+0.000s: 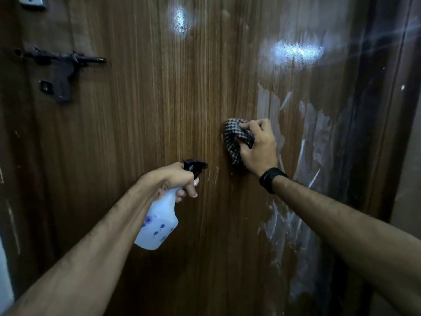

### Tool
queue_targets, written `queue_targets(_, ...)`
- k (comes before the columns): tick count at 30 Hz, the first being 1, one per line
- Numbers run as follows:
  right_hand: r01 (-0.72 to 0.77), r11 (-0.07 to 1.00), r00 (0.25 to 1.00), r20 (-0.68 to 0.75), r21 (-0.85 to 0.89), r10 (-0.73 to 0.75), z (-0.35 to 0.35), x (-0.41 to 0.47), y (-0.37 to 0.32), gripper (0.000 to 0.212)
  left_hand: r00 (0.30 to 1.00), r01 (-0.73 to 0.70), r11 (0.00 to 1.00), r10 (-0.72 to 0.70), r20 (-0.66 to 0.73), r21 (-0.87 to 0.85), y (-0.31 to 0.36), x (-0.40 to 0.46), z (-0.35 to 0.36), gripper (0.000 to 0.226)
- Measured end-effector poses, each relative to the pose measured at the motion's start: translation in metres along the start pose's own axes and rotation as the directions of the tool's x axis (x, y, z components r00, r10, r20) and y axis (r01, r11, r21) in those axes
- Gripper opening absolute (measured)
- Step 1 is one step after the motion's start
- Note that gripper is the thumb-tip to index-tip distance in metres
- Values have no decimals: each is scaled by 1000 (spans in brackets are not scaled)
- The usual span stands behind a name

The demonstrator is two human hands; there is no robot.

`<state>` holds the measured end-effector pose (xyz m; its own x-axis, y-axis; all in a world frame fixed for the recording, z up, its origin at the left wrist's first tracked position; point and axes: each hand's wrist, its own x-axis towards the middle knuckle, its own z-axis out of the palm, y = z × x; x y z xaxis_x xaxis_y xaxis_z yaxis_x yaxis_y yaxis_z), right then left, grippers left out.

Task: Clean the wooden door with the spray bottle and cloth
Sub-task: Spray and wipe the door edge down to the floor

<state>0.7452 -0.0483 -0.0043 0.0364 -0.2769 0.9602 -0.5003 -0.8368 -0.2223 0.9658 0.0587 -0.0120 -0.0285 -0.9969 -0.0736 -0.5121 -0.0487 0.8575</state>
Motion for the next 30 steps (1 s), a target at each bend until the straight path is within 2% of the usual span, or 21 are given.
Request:
queue_targets(3,102,995,979,175,20,-104,12,-31,1,31,998,-55,996,54,-24,-67,8,-6,-7,27)
queue_targets(6,263,965,885,402,-14,-236,28,-84,7,33,995,-94,990,93,-20,-105,17,-16,-10,29)
queue_targets(9,279,959,844,488,-44,-223,35,-100,6,33,991,-125,985,119,-54,-122,22,-23,-13,28)
queue_targets(12,198,980,917,355,-11,-181,30,-73,-1,33,985,-159,979,149,-84,-130,27,-26,-14,25)
queue_targets(14,62,998,985,161,4,-62,24,-36,-8,33,980,-185,972,173,-94,-143,30,-28,-16,24)
queue_targets(16,-50,998,999,21,31,49,19,3,-16,34,977,-203,966,189,-100,-159,35,-28,-18,24)
queue_targets(18,-50,999,998,-30,-8,50,18,23,-22,32,975,-212,962,197,-100,-170,39,-29,-21,24)
queue_targets(20,9,999,1000,-11,-39,-10,21,18,-24,31,975,-212,960,195,-109,-181,41,-30,-23,24)
queue_targets(23,162,987,978,136,-15,-158,33,-24,-18,34,975,-204,959,182,-128,-195,39,-29,-24,24)
queue_targets(25,269,963,923,294,-31,-249,44,-61,-15,38,977,-192,962,169,-126,-195,38,-28,-21,23)
queue_targets(28,349,935,812,518,-64,-267,49,-99,-13,43,983,-162,966,139,-123,-203,38,-23,-13,25)
queue_targets(30,338,939,794,555,-63,-248,40,-107,-11,43,987,-149,965,130,-97,-218,39,-19,-7,26)
